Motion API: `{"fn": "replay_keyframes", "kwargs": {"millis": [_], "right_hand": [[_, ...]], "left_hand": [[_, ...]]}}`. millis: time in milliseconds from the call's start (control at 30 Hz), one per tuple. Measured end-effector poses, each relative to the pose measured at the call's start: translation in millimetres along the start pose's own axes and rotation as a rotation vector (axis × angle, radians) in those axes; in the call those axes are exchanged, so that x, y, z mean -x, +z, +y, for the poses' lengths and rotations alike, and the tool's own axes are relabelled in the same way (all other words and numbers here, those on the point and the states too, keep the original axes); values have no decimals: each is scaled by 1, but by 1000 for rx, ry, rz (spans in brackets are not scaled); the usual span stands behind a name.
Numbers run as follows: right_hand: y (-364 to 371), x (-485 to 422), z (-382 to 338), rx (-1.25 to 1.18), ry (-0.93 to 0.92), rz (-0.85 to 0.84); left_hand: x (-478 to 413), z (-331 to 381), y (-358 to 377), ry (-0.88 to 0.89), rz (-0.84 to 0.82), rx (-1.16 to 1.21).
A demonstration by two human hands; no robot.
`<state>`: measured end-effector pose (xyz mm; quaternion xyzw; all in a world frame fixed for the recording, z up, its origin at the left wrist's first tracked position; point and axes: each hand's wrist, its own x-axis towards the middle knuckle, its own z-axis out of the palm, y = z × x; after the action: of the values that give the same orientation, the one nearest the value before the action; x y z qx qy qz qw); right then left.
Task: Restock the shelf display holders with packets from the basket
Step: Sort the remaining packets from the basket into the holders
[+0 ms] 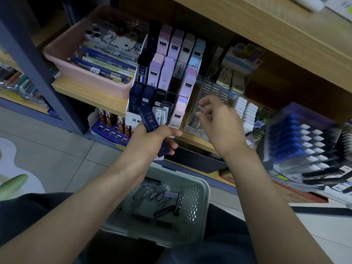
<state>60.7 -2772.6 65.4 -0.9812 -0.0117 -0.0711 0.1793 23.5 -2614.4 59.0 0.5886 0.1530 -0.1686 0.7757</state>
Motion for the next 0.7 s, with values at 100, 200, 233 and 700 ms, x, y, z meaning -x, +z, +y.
{"fn": "replay_keyframes", "kwargs": {"millis": [100, 200, 233, 700], "right_hand": [[6, -3, 4, 76, -52, 38], [9, -7, 7, 120, -40, 133], [11, -7, 7, 127, -25, 143], [-18, 14, -32, -752, 220, -314]], "left_hand": [[1, 0, 1, -10, 0, 10], [2, 1, 3, -17, -14, 36], [2, 0, 3, -19, -16, 36], [3, 2, 1, -34, -71, -16]]}}
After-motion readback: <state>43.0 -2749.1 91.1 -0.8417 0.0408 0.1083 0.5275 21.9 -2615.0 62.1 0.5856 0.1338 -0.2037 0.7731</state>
